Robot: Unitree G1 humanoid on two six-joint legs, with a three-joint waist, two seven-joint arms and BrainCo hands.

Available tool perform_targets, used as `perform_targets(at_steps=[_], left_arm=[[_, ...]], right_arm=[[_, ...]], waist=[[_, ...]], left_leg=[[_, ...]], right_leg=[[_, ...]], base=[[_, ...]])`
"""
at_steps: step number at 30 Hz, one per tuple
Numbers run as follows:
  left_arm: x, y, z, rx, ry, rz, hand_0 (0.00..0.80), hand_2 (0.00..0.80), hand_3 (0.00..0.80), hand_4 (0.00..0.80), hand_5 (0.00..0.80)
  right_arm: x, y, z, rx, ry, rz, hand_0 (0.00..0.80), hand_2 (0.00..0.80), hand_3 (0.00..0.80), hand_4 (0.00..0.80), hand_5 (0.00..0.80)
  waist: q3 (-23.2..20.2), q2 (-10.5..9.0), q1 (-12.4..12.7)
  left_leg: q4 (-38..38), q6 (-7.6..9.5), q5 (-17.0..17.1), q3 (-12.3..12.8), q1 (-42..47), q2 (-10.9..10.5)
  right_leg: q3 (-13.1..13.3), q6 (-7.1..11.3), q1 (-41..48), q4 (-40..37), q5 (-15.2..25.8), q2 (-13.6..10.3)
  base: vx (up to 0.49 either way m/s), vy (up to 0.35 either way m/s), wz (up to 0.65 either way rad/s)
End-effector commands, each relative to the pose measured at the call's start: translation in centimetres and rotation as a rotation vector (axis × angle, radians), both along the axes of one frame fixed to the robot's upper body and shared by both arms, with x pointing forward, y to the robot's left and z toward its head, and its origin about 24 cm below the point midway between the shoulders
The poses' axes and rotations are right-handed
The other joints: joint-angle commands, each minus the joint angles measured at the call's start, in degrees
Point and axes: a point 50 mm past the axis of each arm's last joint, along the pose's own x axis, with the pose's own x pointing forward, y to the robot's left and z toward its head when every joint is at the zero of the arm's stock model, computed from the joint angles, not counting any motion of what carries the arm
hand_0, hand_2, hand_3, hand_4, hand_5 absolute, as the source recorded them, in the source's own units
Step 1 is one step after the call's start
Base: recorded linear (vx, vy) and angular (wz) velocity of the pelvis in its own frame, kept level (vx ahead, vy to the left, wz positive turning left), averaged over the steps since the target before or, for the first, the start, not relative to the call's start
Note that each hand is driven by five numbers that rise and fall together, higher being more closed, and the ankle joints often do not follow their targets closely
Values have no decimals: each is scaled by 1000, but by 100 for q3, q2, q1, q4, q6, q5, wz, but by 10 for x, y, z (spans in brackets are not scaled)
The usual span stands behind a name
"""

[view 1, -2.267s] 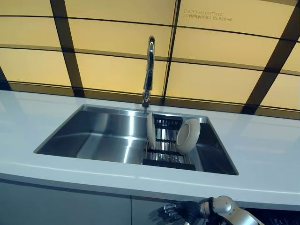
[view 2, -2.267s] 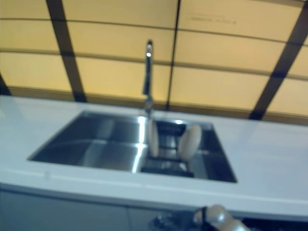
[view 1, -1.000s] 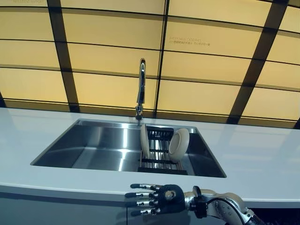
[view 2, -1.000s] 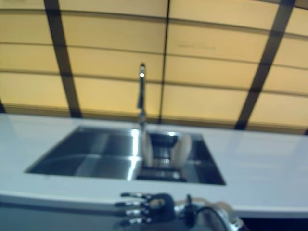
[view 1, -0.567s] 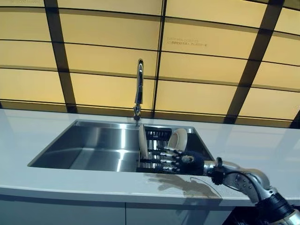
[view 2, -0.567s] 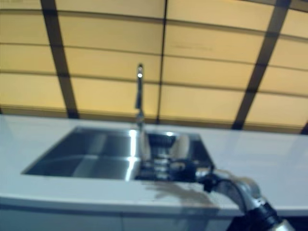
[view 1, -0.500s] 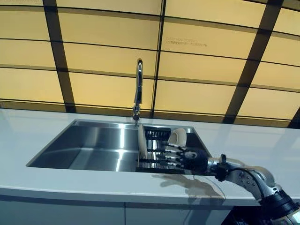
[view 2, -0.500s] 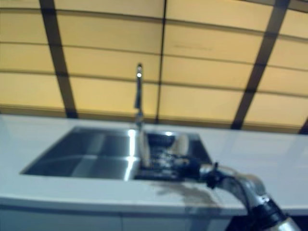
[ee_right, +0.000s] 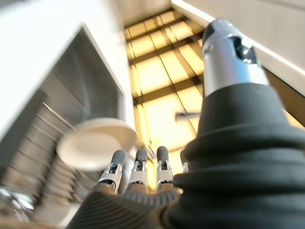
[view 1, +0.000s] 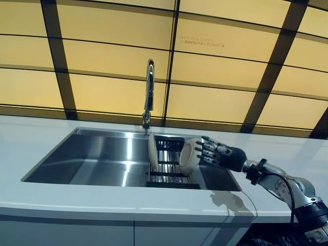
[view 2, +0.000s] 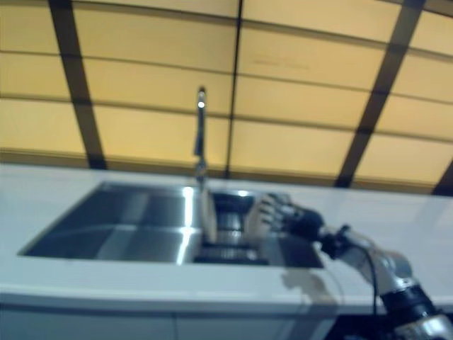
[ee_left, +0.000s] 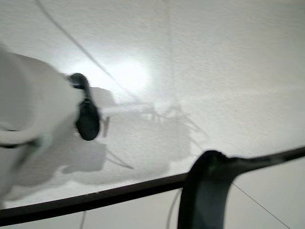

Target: Take plates into dishwasher

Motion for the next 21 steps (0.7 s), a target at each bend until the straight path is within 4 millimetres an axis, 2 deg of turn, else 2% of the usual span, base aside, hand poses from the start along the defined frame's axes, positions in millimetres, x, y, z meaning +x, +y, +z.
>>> perform_targets(at_steps=[1,7,10,15,21], left_arm=[[16,1,2,30,-15,-45,0,0,0,0,0],[19,0,3,30,-17,-42,0,0,0,0,0],[22,0,4,28,-19,-56,0,0,0,0,0],[22,0,4,28,-19,-63,0,0,0,0,0],[32,1,7,38,-36,-83,0,0,0,0,0]], right_arm=[[16,-27,61,-106,-264,-229,0,0,0,0,0],[20,-36,70,-177,-281,-320,0,0,0,0,0],[26,-41,73,-200,-257,-394,0,0,0,0,0],[30,-42,71,-218,-227,-418,0,0,0,0,0],[37,-42,63,-363,-153,-448,0,0,0,0,0]], waist=[[2,93,27],[44,96,63],[87,97,150],[94,94,190],[194,71,278]], left_leg=[[76,210,-358,81,-30,-288],[81,220,-359,50,-48,-306],[81,222,-356,2,-60,-319],[80,220,-352,-14,-66,-321],[100,233,-324,-59,-115,-331]], right_leg=[[-106,353,115,360,-480,-51],[-137,340,128,341,-484,-59],[-234,331,169,309,-488,-76],[-278,329,186,296,-492,-85],[-370,324,162,332,-487,-107]], base=[[0,0,0],[0,0,0],[0,0,0],[4,-1,1],[-8,-6,5]])
